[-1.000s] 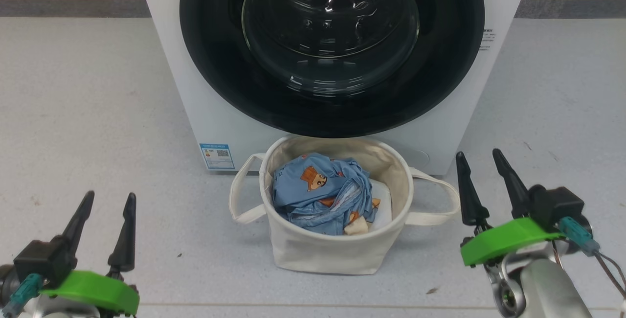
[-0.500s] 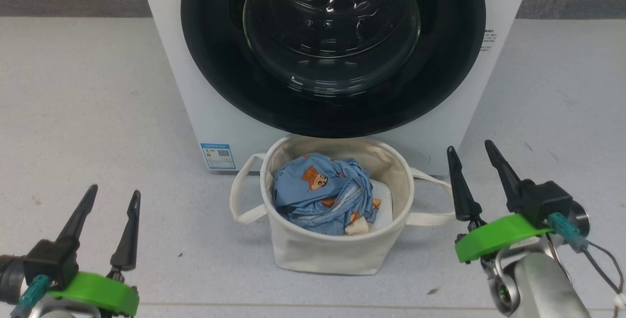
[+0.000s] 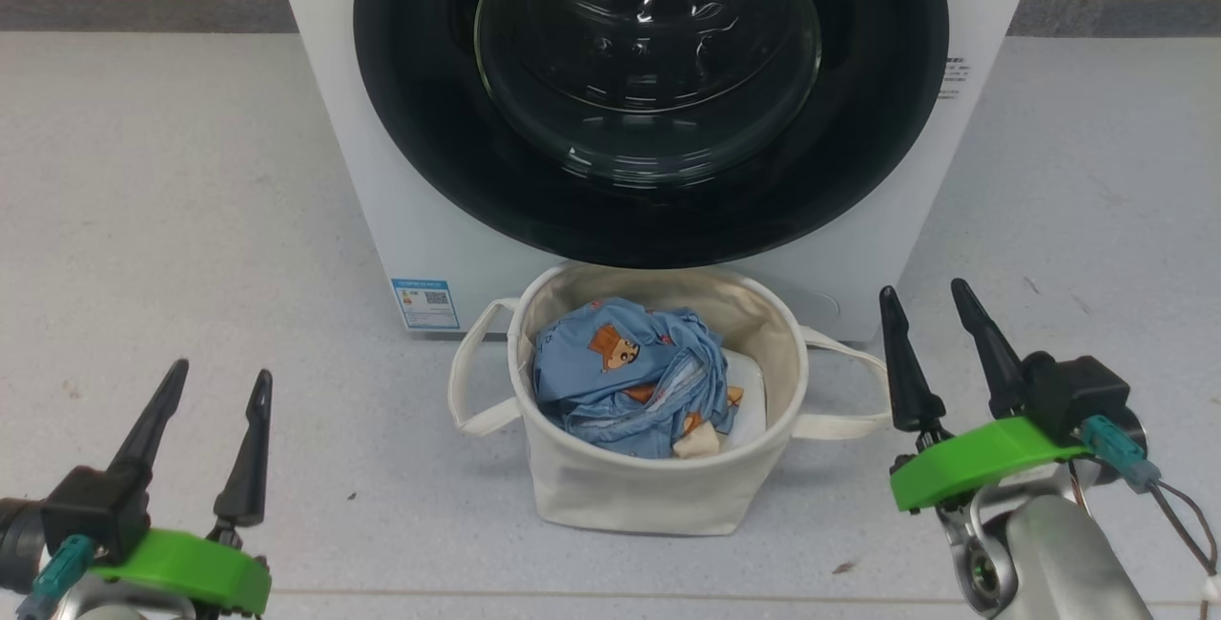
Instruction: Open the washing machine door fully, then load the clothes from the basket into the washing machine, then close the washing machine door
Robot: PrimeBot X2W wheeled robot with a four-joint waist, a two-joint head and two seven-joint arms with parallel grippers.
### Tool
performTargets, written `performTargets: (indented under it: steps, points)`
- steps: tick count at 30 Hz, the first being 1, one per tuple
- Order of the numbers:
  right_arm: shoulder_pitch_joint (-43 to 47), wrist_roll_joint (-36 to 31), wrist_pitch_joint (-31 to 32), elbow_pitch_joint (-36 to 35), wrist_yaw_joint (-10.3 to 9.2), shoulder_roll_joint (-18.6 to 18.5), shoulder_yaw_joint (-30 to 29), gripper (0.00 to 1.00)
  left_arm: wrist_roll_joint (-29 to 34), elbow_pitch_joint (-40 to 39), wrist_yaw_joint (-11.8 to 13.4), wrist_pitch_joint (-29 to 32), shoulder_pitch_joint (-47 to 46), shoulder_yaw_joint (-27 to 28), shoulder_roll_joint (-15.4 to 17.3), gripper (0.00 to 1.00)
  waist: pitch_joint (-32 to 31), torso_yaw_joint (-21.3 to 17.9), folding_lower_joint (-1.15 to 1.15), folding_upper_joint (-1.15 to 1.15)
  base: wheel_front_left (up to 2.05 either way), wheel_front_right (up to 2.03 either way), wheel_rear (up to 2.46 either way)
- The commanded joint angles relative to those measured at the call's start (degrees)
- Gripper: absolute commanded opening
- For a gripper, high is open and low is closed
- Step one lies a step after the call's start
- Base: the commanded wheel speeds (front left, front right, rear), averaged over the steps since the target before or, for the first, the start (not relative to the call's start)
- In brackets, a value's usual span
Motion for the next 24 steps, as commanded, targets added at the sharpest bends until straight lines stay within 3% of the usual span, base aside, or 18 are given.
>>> performTargets:
  steps: [1,12,24]
  points:
    - [-2.81,0.34,-0.71,-1.65,0.02,-0.38,1.44,1.00,-0.47,-1.87,0.35,-0.25,-3.46,2.40,2.61,1.00,-0.01,-0.03,0.00,0.00,0.00,0.00,0.00]
    - [-2.87,0.41,-0.71,-1.40,0.02,-0.38,1.75,1.00,-0.28,-2.42,1.15,-0.56,-3.24,2.11,2.54,1.00,0.20,-0.08,0.00,0.00,0.18,0.22,-0.40]
    - [-3.14,0.51,-0.71,-1.30,0.02,-0.38,1.96,1.00,-0.75,-2.26,1.69,-0.33,-3.24,2.04,2.76,1.00,0.91,-0.08,0.00,0.00,1.09,0.93,-2.03]
